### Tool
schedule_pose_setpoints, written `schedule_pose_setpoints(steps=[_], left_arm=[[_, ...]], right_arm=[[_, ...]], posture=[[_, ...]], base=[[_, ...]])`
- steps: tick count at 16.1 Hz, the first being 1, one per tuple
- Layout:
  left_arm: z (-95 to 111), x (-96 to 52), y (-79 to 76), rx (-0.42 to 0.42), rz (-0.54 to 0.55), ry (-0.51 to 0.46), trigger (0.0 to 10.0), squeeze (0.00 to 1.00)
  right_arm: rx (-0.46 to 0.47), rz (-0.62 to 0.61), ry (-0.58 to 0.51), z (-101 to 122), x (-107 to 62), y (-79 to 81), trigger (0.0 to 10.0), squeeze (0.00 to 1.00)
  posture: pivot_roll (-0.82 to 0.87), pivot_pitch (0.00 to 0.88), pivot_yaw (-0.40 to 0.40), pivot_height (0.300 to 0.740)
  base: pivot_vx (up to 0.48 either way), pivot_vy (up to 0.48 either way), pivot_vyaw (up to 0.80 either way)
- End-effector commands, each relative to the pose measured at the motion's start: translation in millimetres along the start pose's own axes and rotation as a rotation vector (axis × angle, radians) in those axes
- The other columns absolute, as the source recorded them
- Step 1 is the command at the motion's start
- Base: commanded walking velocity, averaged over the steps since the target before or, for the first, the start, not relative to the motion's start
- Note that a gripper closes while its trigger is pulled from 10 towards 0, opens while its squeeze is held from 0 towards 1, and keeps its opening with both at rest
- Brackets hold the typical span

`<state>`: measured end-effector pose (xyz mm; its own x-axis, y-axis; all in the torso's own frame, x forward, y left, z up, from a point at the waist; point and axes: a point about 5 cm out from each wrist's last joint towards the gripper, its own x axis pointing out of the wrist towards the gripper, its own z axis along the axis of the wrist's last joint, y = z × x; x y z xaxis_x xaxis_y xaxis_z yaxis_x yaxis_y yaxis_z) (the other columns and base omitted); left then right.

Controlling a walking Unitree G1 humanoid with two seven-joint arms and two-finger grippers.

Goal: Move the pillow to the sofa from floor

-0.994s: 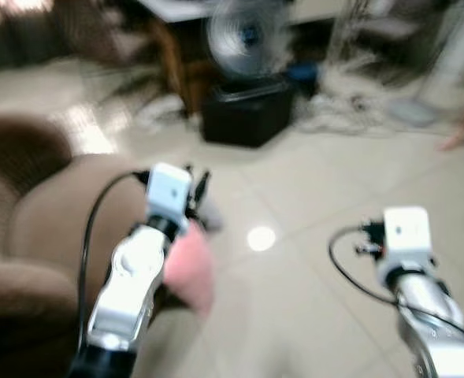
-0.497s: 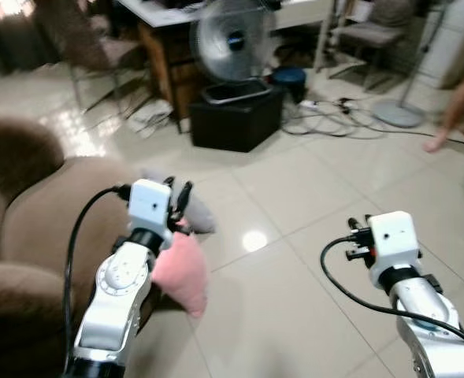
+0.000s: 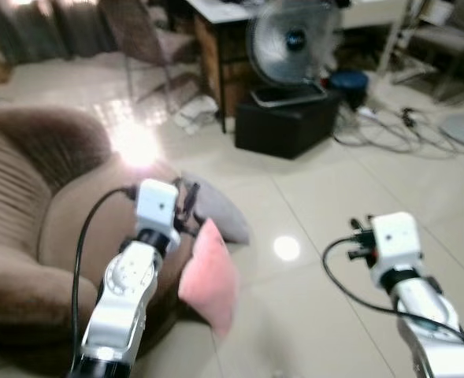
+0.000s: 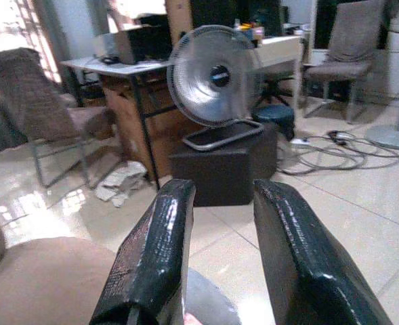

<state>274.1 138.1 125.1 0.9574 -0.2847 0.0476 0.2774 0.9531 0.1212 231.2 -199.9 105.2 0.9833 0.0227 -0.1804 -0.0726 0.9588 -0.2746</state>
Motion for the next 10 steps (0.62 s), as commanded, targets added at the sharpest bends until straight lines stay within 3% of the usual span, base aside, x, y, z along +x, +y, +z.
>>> schedule_pose_setpoints(steps=[1,4,8,10], left_arm=[[2.4,-0.6,8.7,0.018,0.016,-0.007,10.0,0.0],[2.4,0.9,8.5,0.018,0.008,-0.008,10.0,0.0],[0.5,1.6,7.5,0.025,-0.009,0.003,10.0,0.0],[-1.2,2.2,8.5,0.001,-0.006,0.02,10.0,0.0]], right_arm=[[0.007,0.016,-0.023,3.9,0.4,5.7,10.0,0.0],[0.058,0.001,-0.022,3.3,-2.4,6.9,10.0,0.0],[0.034,-0.003,-0.02,2.6,-2.3,6.7,10.0,0.0],[0.024,0.027,-0.023,4.9,-1.6,10.0,10.0,0.0]], posture=[[-0.06,0.036,0.021,0.74],[-0.06,0.037,0.027,0.74],[-0.06,0.033,0.032,0.74],[-0.06,0.038,0.032,0.74]], base=[[0.409,0.0,0.0],[0.399,0.0,-0.45],[0.379,0.0,-0.72],[0.0,0.0,0.0]])
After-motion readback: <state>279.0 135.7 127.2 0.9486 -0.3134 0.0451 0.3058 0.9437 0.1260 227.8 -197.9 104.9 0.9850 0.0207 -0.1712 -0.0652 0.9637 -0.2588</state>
